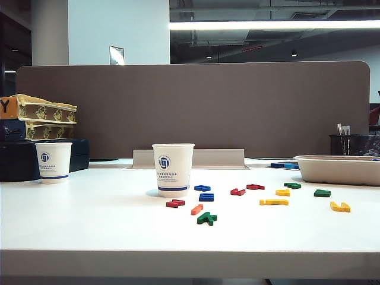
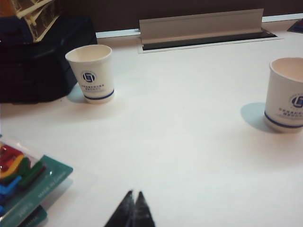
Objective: Pick up the letter "c" and put it in the paper cup.
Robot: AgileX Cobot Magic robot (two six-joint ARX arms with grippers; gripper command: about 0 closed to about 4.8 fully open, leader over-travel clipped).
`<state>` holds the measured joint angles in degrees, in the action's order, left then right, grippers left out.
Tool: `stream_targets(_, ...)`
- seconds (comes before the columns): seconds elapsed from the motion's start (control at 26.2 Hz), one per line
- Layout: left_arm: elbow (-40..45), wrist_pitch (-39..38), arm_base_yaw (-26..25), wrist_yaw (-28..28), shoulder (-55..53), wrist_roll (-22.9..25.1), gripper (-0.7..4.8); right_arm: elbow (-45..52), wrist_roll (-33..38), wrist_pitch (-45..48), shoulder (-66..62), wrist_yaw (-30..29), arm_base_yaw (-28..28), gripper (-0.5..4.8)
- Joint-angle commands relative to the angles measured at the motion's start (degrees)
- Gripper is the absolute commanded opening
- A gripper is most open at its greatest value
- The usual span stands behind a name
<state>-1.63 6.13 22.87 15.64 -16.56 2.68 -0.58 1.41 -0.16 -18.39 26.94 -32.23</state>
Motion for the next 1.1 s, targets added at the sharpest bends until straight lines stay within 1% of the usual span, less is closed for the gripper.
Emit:
stream_targets(0.04,1.2,3.0,0.0,0.3,0.0,-1.2,-0.06,0.0,-0.2,2.3,0.0,0.0,0.0,-0.01)
stream_targets(0.19,1.2,3.0,0.0,0.2,0.0,-1.2,-0.06,0.0,-0.6,2.4,0.0,0.0,0.0,-0.01)
stream_targets(0.42,1.2,3.0,0.0,0.2,0.1,-1.2,-0.06,0.0,-0.6,5.0,0.0,0.0,0.0,-0.01)
stream_targets(0.65,1.2,2.7,0.0,-0.9,0.1,-1.2,-0.06,0.0,-0.6,5.1,0.0,0.0,0.0,-0.01)
stream_targets(1.1,1.2,2.5,0.0,-0.9,0.1,-1.2,-0.06,0.0,-0.5,5.1,0.0,0.0,0.0,-0.01)
